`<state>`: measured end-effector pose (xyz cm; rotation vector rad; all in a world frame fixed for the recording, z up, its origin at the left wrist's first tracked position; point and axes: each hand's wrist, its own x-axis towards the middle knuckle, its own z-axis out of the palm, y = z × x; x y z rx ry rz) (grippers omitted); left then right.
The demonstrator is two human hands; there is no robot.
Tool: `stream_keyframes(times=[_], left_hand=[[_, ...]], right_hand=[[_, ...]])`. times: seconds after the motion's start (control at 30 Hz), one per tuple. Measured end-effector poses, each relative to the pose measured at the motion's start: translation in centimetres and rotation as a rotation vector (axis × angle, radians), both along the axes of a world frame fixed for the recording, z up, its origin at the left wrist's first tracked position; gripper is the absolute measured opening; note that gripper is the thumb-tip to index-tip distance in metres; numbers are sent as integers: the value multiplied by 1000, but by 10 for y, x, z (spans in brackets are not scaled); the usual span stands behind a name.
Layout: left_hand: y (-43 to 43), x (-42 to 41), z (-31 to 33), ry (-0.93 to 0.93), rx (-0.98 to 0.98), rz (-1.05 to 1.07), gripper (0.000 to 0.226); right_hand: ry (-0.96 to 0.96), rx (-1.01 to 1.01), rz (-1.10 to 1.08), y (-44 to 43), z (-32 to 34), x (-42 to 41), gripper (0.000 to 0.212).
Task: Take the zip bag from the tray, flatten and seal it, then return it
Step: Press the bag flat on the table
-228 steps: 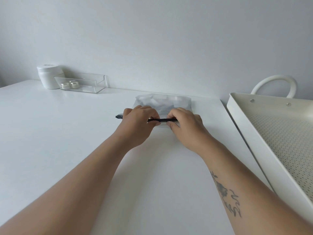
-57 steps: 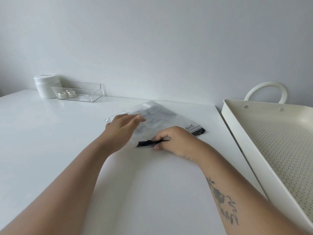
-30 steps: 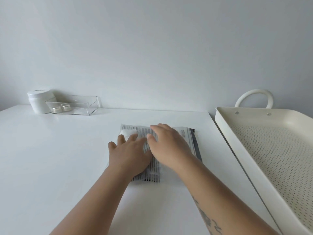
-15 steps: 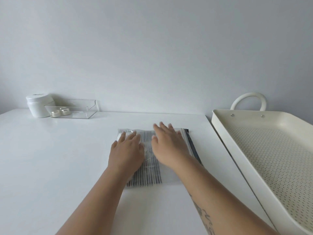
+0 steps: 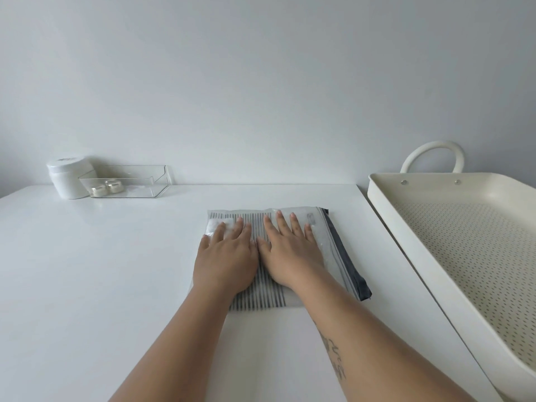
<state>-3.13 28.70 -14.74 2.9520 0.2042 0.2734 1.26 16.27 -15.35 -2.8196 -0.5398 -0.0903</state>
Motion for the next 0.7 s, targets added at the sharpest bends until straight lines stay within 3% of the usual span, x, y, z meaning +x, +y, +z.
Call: stream_keyframes(times=[0.7], left_hand=[[-3,4,5,74,50,11,53]], right_hand=[[128,51,-16,0,1,6,58]])
